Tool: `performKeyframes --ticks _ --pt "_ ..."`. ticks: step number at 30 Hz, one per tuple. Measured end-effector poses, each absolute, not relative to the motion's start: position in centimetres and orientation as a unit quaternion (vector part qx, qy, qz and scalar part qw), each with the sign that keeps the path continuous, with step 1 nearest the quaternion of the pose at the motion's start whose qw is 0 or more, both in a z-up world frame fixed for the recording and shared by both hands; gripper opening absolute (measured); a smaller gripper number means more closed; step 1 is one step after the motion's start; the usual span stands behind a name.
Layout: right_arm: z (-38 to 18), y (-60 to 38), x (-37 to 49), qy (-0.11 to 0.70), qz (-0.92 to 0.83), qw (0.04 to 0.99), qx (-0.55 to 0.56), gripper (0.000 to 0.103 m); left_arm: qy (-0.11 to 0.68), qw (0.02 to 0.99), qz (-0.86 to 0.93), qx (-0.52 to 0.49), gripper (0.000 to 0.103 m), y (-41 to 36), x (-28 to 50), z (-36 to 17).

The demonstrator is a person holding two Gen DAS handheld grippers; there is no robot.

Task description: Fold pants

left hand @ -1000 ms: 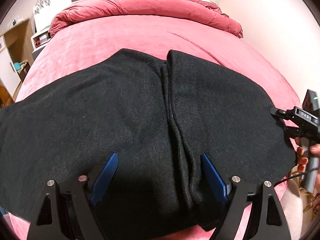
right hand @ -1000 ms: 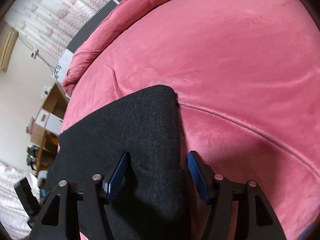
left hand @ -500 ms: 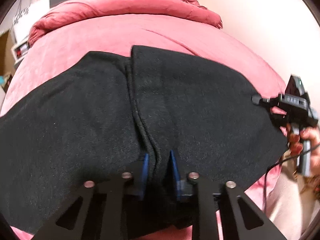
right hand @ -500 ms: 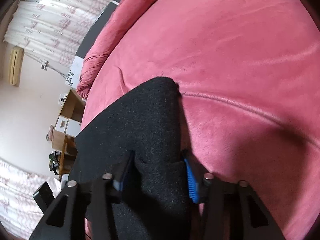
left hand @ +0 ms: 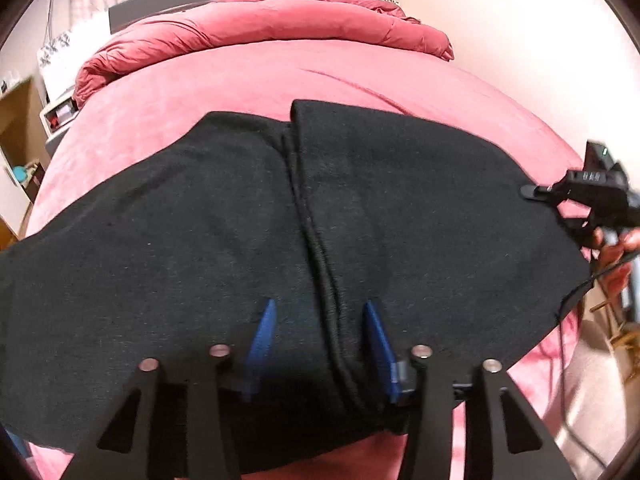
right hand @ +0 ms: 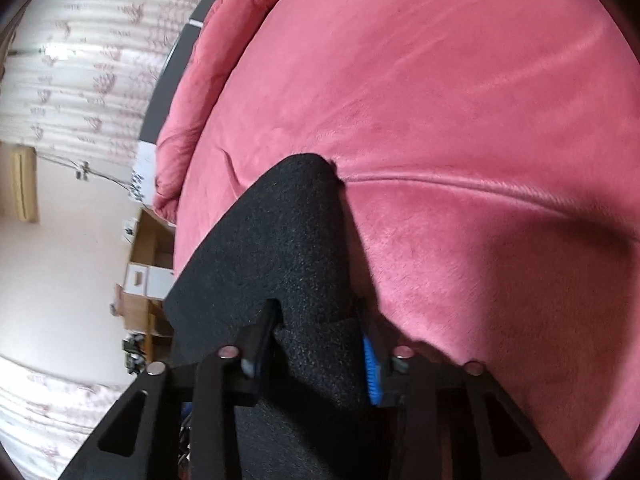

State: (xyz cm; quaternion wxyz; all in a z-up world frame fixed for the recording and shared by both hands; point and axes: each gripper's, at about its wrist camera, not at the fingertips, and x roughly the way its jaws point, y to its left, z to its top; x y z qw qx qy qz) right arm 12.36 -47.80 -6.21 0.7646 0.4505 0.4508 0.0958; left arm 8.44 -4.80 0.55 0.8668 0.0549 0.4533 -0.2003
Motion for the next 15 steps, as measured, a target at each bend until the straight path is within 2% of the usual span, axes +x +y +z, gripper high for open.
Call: performKeyframes --ticks 6,15 --pt "-1.5 -46.1 12.0 0.438 0.08 0.775 0.449 0.023 0.455 0.867 -0.198 0.05 0.055 -4.2 8.5 0.7" --pt "8.7 -38.8 12.0 0.425 0.139 0.778 0.441 0.022 0.451 0.876 -0.169 0.001 0.068 3.2 7.4 2.0"
